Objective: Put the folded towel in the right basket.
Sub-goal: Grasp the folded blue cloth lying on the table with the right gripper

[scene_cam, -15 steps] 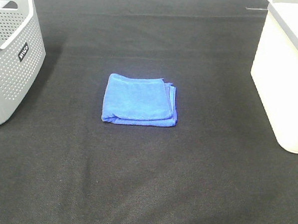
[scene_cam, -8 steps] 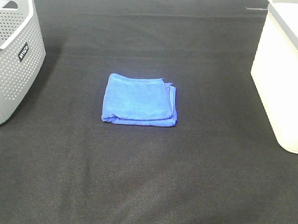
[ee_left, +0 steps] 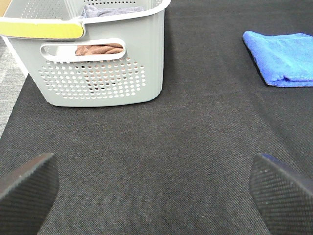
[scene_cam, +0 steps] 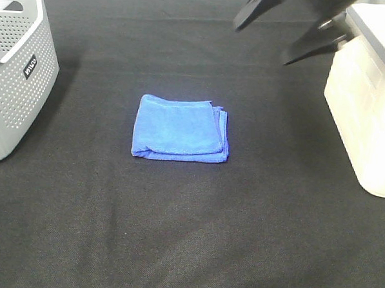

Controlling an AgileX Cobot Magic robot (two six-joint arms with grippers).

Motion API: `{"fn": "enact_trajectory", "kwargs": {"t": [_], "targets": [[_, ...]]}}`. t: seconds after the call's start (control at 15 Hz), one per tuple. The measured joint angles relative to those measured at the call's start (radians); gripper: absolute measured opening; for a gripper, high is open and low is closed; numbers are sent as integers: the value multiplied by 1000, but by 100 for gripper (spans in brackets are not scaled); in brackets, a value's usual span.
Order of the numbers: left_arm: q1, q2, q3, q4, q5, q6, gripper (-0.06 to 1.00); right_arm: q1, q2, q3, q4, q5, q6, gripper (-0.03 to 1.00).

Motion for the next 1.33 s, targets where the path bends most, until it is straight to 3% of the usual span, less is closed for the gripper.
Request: {"fn": "enact_trajectory", "kwargs": {"t": [0.2,0.4,0.8,1.07,1.33], "targets": [[0,0,0,0,0,0,99,0,231,-116,-26,-34,0,96],[0,0,0,0,0,0,99,0,376,-126,-27,-74,0,96],[0,0,0,0,0,0,99,0,486,-130,-11,-140,-8,96],[0,0,0,0,0,0,99,21,545,-153,104,-146,-27,95],[0,0,0,0,0,0,99,169,595,-164,252,-212,-83,89]]}}
